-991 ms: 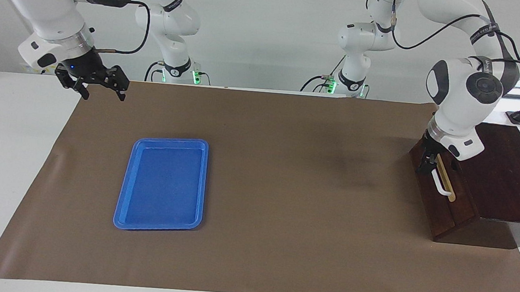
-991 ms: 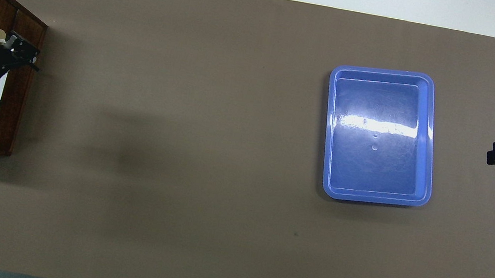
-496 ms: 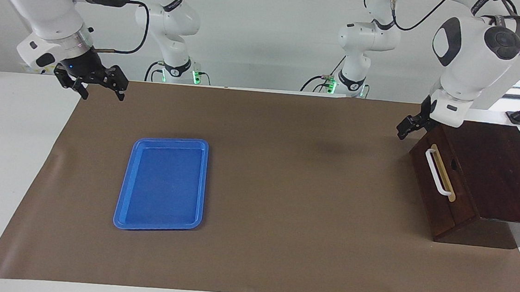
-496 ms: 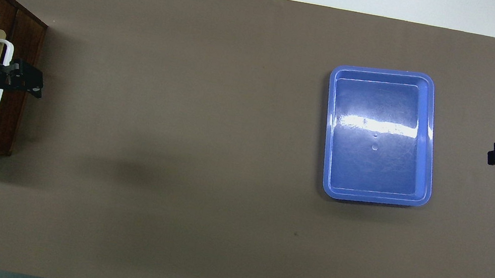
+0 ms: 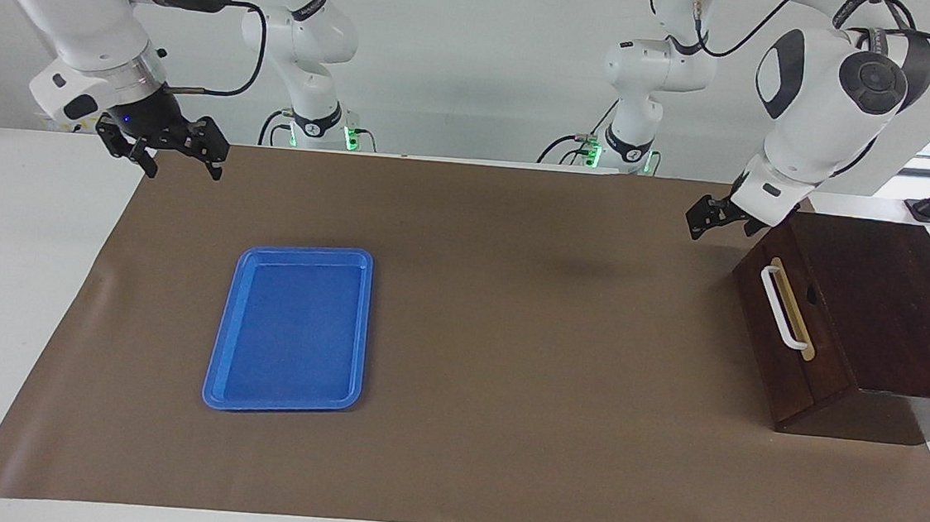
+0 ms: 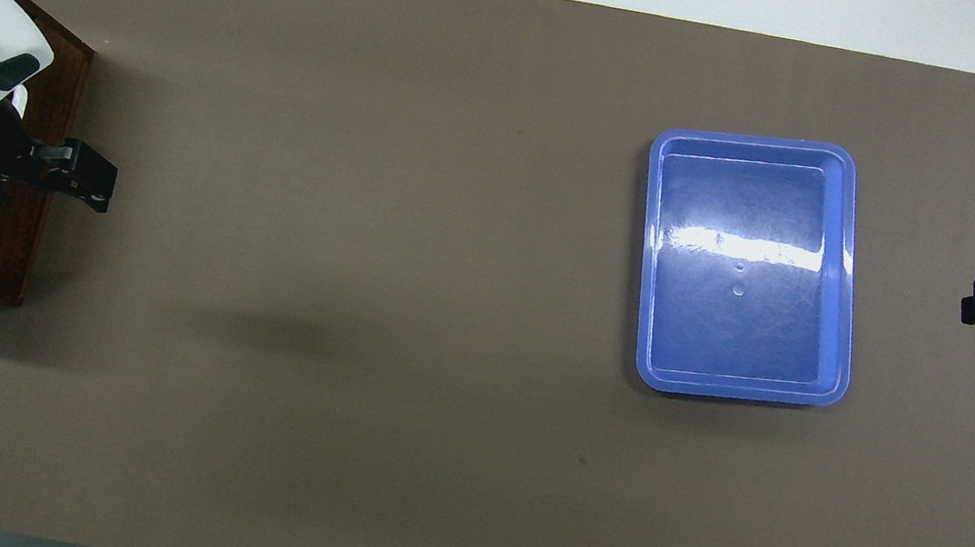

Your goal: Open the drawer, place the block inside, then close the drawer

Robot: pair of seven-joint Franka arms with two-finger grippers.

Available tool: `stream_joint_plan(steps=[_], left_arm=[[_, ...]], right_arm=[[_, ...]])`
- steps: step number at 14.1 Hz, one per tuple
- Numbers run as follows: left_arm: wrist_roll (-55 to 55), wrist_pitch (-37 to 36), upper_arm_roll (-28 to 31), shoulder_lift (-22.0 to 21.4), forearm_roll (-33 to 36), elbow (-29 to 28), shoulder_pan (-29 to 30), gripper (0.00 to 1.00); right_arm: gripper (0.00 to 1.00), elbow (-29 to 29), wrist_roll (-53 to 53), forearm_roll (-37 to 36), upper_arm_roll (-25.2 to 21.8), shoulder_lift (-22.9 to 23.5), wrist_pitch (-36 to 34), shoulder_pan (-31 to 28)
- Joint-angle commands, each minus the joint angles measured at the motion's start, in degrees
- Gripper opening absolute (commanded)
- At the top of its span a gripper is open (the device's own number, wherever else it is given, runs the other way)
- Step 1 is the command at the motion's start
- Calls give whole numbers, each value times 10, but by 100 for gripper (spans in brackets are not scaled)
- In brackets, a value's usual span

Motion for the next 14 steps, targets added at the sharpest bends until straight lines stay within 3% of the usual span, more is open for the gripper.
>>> stream_joint_plan(steps=[1, 12, 14], left_arm=[[48, -20, -8, 6, -3, 18, 24, 100], [101, -47, -21, -25, 0, 24, 45, 100], [103, -32, -22, -34, -1, 3, 44, 100]], right_arm=[[100, -7, 7, -2, 5, -8, 2, -8], [100, -7, 6, -2, 5, -8, 2, -9], [100, -7, 6, -2, 5, -8, 2, -9]])
